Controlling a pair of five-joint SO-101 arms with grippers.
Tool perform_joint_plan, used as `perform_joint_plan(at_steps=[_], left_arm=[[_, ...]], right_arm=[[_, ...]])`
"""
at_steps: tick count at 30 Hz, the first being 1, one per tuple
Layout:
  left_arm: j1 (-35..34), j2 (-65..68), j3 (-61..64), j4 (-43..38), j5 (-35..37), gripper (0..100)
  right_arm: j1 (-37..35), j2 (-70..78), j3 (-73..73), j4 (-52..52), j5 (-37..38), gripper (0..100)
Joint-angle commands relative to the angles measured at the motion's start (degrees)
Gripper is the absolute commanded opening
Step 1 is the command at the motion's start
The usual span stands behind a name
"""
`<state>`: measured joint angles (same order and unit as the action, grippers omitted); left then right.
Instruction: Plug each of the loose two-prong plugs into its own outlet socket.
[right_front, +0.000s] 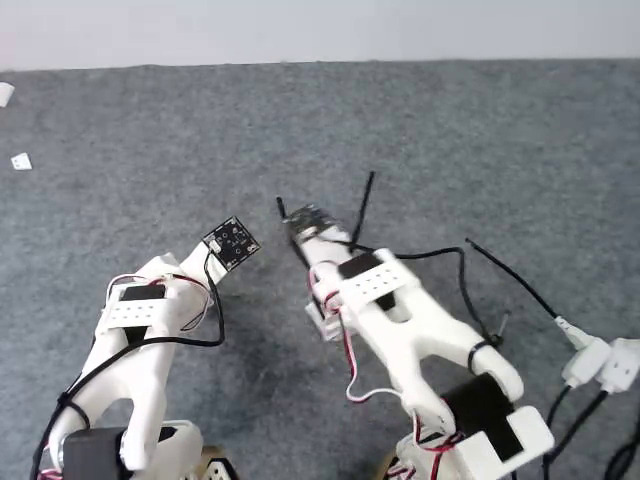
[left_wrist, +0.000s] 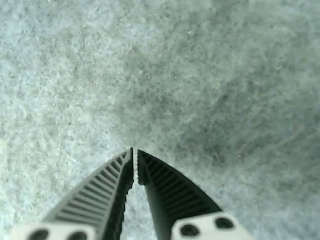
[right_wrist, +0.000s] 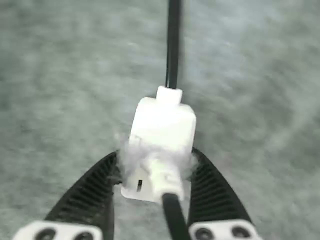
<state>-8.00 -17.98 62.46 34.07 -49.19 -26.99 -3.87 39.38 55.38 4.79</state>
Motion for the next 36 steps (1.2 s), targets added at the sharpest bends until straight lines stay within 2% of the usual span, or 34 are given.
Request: perform_joint_plan(at_steps=[1,8,16,18,20,22,26,28,32,36], left_arm=[[0.00,-1.58,-0.48,-2.29,2.29,1],[-0.09,-1.58,-0.48,-3.87,4.22,1],[-0.09,-1.58,-0.48,-3.96,4.22,1],[-0.09,-1.58,-0.48,-3.96,4.22,1],[-0.18,-1.58,-0.40,-3.96,4.75,1],[-0.35,-1.85,-0.40,-3.96,7.65,1],[-2.20,-2.02,-0.57,-3.96,10.55,1],[-2.37,-2.11,-0.48,-3.96,11.87,1],[-2.46,-2.11,-0.48,-3.96,12.48,1],[-2.81,-2.90,-0.31,-3.78,12.66,1]], right_arm=[[9.80,-7.43,-4.40,4.26,0.35,0.9],[32.84,-19.65,-4.31,5.93,2.11,0.9],[55.78,-19.03,-2.11,4.26,5.01,0.9],[59.65,-17.80,-0.88,2.51,6.07,0.9],[60.88,-16.66,-0.18,2.24,9.41,1.1],[61.41,-15.78,0.09,3.12,9.85,5.8],[61.41,-16.22,-0.35,4.97,11.69,28.9],[61.23,-17.63,-0.35,4.97,13.89,34.8],[61.32,-22.29,-1.85,9.36,14.24,33.7],[61.32,-26.86,-6.68,17.98,11.52,22.6]])
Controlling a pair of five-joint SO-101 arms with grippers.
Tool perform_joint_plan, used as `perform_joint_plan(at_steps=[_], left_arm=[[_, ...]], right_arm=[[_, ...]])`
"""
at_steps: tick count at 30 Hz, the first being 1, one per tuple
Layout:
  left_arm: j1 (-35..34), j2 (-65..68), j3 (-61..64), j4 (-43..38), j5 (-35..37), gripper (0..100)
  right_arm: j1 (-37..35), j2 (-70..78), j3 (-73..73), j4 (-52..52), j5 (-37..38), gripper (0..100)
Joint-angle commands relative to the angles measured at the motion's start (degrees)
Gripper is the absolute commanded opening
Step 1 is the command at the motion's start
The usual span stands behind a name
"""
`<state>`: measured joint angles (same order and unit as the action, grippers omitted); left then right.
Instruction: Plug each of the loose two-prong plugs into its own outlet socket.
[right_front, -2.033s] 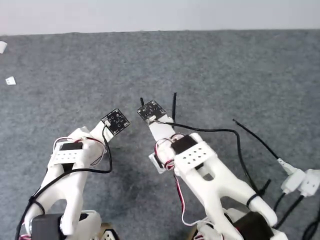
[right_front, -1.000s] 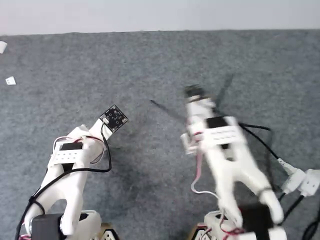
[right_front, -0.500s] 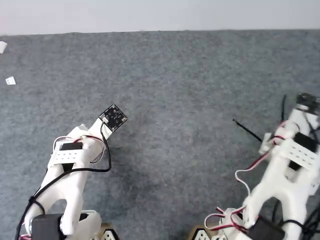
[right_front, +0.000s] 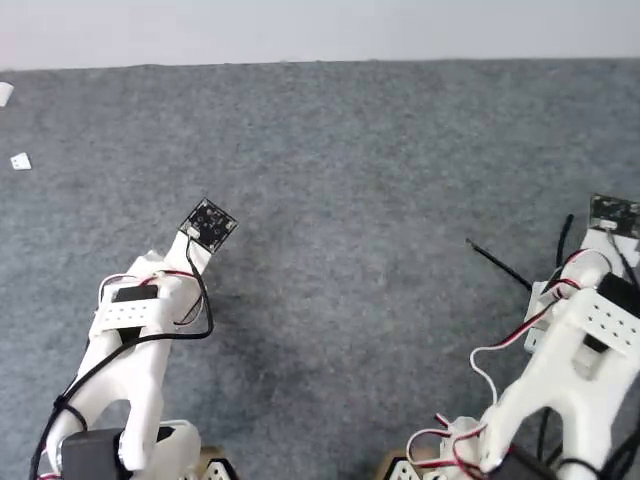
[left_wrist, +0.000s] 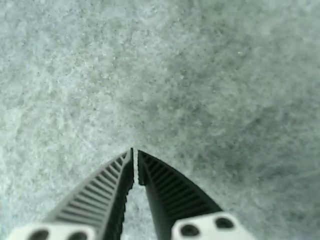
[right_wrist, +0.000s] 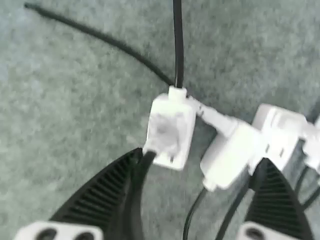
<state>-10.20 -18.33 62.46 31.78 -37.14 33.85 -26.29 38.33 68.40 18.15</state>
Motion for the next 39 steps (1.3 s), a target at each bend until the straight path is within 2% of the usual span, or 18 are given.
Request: perform_joint_plan(at_steps=[1,6,10,15,23,25,27,32,37,39], left_arm=[[-1.49,-3.69,0.31,-1.41,0.70,1],[-3.96,-18.20,10.68,-5.27,4.22,1],[-4.04,-35.25,22.11,-6.68,6.42,1],[-6.07,-55.12,27.03,6.86,8.26,1],[-6.51,-79.65,33.01,25.58,8.44,1],[-6.51,-84.92,33.98,29.71,11.08,1],[-6.51,-86.95,33.98,31.74,15.65,1],[-6.51,-84.84,33.98,29.63,24.44,1],[-6.51,-84.84,34.07,28.40,26.73,1],[-6.42,-84.84,34.07,28.48,26.55,1]], right_arm=[[0.48,-5.58,-6.59,6.81,-3.34,18.4],[0.22,-11.38,-7.38,11.82,-5.54,0.6],[-2.07,-14.73,-3.43,12.26,-5.54,2.5],[-8.84,-20.70,5.45,10.68,-5.71,2.5],[-14.37,-33.01,20.48,6.55,-5.71,3.0],[-17.27,-34.77,24.70,6.64,-5.71,3.0],[-19.74,-36.26,28.48,7.08,-5.71,2.7],[-20.53,-40.40,35.60,4.97,-5.71,2.6],[-20.44,-47.08,51.08,-6.11,-5.19,2.8],[-20.44,-50.95,52.48,-3.65,-5.36,2.6]])
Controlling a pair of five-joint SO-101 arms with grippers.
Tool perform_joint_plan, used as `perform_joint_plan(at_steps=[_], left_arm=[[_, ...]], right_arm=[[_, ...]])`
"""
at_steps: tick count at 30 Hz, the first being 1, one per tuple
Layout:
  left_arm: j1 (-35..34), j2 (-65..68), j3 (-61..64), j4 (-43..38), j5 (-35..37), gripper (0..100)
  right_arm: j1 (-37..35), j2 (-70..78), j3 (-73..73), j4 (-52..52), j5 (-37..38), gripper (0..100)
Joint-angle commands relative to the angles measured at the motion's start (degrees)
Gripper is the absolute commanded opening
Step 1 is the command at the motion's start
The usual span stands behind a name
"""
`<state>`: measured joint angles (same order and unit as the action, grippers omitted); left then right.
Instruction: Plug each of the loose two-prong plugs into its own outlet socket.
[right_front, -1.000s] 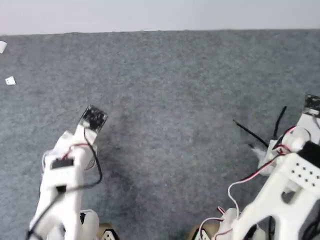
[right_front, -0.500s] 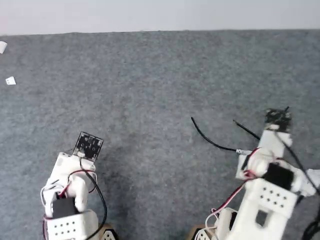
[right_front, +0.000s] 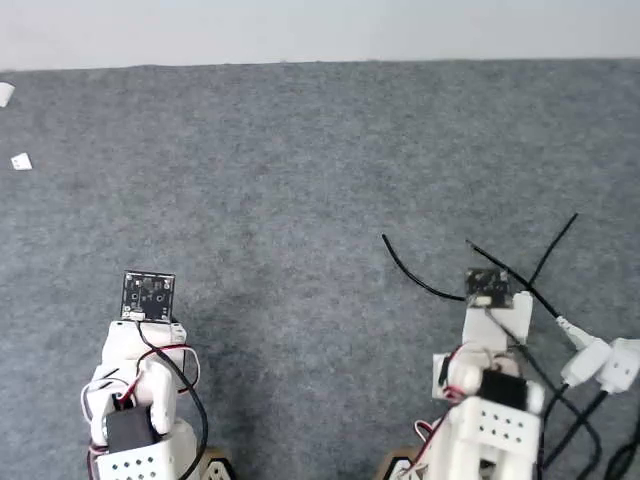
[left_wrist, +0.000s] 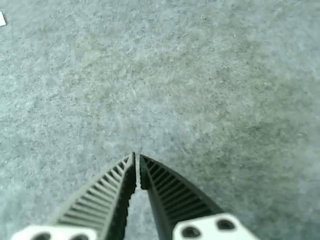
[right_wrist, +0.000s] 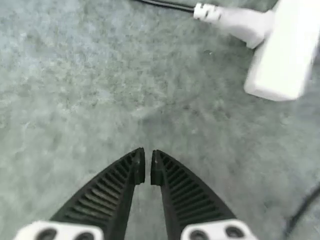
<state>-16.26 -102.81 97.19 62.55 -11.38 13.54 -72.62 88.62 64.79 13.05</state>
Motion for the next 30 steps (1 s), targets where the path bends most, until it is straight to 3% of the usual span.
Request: perform_joint_plan(at_steps=[1,7,11,30], left_arm=[[-0.35,-0.26,-0.66,-2.29,0.79,1],[-0.09,-0.26,-0.66,8.97,0.79,1],[-0.35,-0.44,-0.66,9.32,0.97,1],[-0.35,-0.44,-0.66,9.41,0.79,1]], right_arm=[[-0.13,-6.81,2.73,1.54,-0.35,2.6],[-0.40,-22.02,6.24,6.02,-0.09,2.6],[-0.40,-32.13,7.91,9.54,-0.09,2.6],[-0.48,-31.08,7.82,9.98,-0.09,2.6]])
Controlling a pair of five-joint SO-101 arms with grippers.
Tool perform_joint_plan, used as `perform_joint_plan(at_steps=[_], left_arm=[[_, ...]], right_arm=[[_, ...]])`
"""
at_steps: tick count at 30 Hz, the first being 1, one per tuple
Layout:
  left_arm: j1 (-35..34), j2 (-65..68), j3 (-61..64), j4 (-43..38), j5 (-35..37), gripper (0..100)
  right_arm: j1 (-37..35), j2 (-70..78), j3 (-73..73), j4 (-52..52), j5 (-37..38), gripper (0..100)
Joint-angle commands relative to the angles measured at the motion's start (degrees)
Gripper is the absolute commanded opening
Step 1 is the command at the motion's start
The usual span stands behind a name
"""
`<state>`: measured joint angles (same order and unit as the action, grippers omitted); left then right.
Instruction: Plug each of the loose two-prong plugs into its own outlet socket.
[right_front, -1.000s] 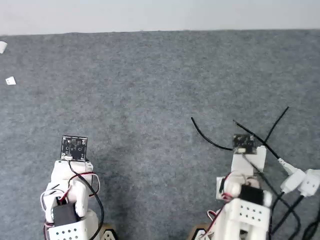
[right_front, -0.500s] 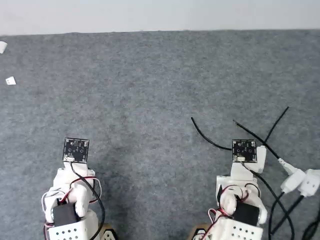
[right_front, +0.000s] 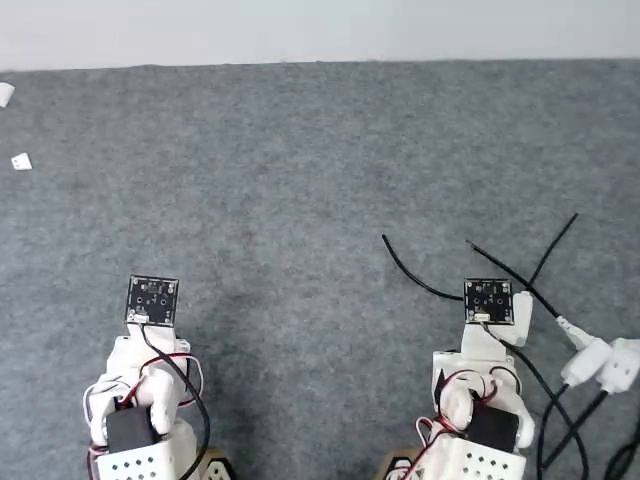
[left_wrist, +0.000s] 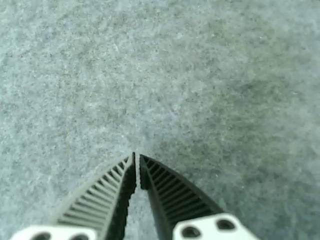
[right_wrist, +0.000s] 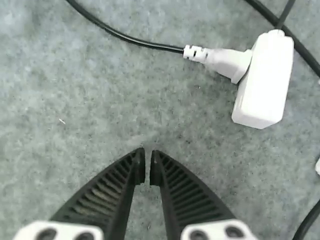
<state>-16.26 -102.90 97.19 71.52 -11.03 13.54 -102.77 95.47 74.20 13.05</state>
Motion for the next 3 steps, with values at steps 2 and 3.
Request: perform_joint_plan(at_steps=[2,3], left_arm=[[-0.35,-0.35,-0.66,0.44,0.44,1],[-0.35,-0.35,-0.66,0.44,0.44,1]], right_arm=[[-0.48,-0.92,0.97,0.57,-0.09,2.6],[-0.48,-0.92,0.97,0.57,-0.09,2.6]])
